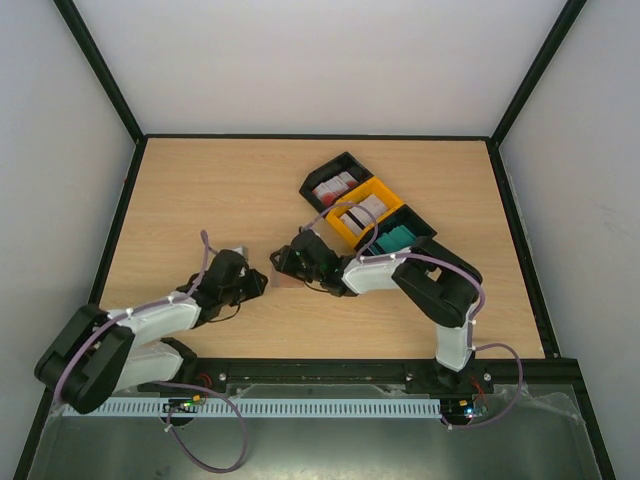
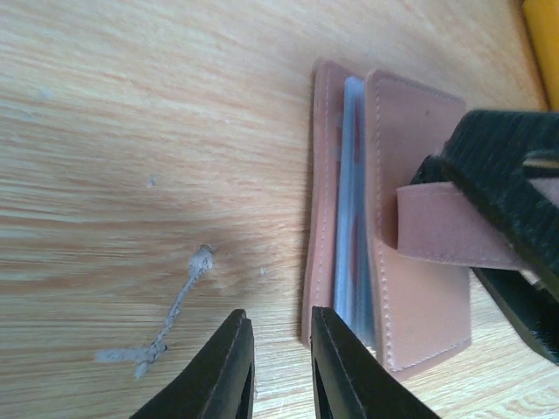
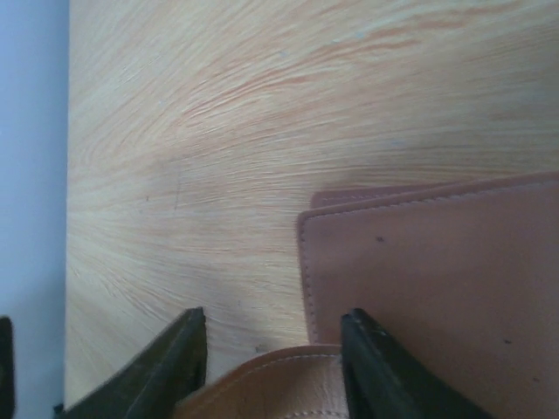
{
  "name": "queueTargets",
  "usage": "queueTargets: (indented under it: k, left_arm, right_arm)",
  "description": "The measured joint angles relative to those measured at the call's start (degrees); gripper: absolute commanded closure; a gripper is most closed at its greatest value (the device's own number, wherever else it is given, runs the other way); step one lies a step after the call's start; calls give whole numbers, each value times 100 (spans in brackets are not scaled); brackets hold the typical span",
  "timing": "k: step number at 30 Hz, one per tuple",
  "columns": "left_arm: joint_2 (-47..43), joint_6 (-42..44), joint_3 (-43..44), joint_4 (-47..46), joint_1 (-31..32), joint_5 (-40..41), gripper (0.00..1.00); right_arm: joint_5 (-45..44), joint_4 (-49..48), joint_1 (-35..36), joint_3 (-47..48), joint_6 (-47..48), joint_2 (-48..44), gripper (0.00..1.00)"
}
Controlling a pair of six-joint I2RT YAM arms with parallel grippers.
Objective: Put the credit cards into the card holder
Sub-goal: Close the card holder at the center of the board.
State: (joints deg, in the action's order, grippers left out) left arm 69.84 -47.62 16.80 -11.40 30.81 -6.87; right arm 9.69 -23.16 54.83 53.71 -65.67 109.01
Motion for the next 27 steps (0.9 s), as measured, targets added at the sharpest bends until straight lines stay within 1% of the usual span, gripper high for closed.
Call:
queueTargets:
  k: [5, 6, 10, 11, 16, 19, 22, 24, 27]
  left_arm:
    - [-656, -39, 0, 411, -50, 304, 74]
    - [-782, -42, 0, 483, -66, 363, 73]
    - [-1198, -48, 0, 789, -101, 564, 66]
    - [-1281, -50, 4, 868, -105, 614, 65]
    - [-1510, -44, 70, 1287, -129, 837, 63]
    - [-1609, -33, 114, 1421, -151, 861, 59]
    - [-1672, 61, 127, 1405, -160, 686, 53]
    - [-1672, 151, 129, 1320, -160, 424, 50]
    - [-1602, 269, 149, 1126, -160, 31, 47]
  right_arm:
    - [177, 2, -2, 28, 254, -164, 38]
    - [251, 7, -7, 28, 310, -238, 33]
    - [638, -125, -48, 22, 551, -560, 19]
    - [734, -201, -59, 11, 605, -634, 17]
    - [1073, -651, -149, -267, 798, -1036, 17]
    - [981, -643, -232, -452, 824, -1228, 20]
    - [533, -262, -289, -562, 892, -1410, 23]
    - [223, 98, -315, -568, 938, -1453, 27]
    - [-33, 501, -334, -599, 990, -1458, 35]
